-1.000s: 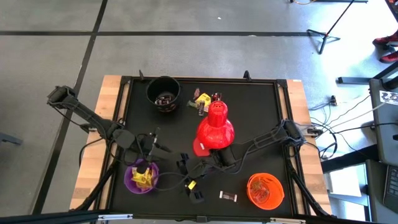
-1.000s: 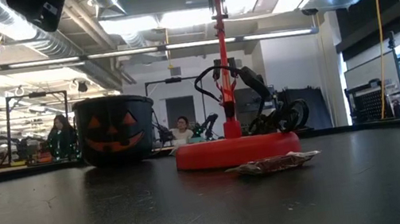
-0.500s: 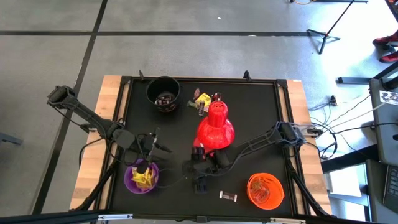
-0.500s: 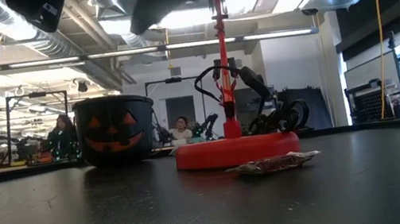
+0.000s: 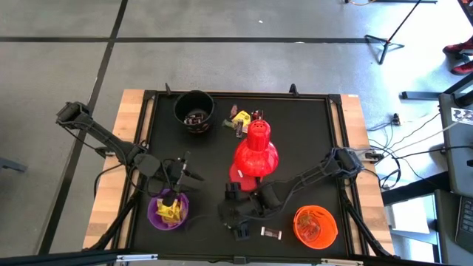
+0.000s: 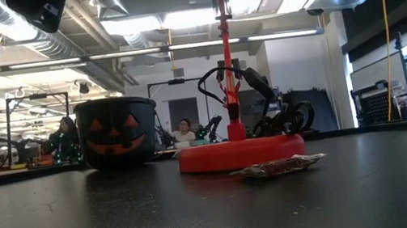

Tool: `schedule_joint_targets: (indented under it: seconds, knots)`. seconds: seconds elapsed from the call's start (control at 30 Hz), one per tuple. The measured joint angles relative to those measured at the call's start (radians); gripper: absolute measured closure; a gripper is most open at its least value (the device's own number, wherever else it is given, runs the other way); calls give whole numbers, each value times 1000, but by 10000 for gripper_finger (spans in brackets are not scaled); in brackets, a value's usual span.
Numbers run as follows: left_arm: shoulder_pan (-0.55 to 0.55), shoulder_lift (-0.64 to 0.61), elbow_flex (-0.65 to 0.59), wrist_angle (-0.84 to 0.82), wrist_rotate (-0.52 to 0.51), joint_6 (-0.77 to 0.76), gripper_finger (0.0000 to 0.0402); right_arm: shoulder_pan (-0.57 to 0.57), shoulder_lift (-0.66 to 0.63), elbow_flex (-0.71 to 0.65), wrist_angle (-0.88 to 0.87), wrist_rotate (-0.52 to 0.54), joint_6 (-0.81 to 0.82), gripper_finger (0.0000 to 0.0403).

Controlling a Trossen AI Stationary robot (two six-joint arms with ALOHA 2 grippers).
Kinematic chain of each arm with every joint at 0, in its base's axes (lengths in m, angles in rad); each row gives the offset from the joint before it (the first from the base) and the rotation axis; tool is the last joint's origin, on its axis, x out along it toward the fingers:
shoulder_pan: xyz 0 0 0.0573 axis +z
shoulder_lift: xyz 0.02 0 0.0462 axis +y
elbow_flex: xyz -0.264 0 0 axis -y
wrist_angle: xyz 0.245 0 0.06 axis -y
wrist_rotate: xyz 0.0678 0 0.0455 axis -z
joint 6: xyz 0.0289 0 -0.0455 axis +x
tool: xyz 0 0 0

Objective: Organize candy in baskets
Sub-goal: Put the brown chocolate bar into the black bucket

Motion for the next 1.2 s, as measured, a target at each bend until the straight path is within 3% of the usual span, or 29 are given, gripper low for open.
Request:
schedule_joint_targets:
  seconds: [0.27,0.57,0.97,1.2]
  knots:
    - [0,0,0,-2,0,-6,234,20,-18,-14,-27,216,27,91]
    - [-3,0,0,-5,13,-8,234,27,-103,-218,163,215,64,91]
    - [-3,0,0,-21,-29,0,234,10,-375,-716,634,222,161,91]
    - [-3,0,0,-25,-42,0,234,14,-394,-760,749,185,294,91]
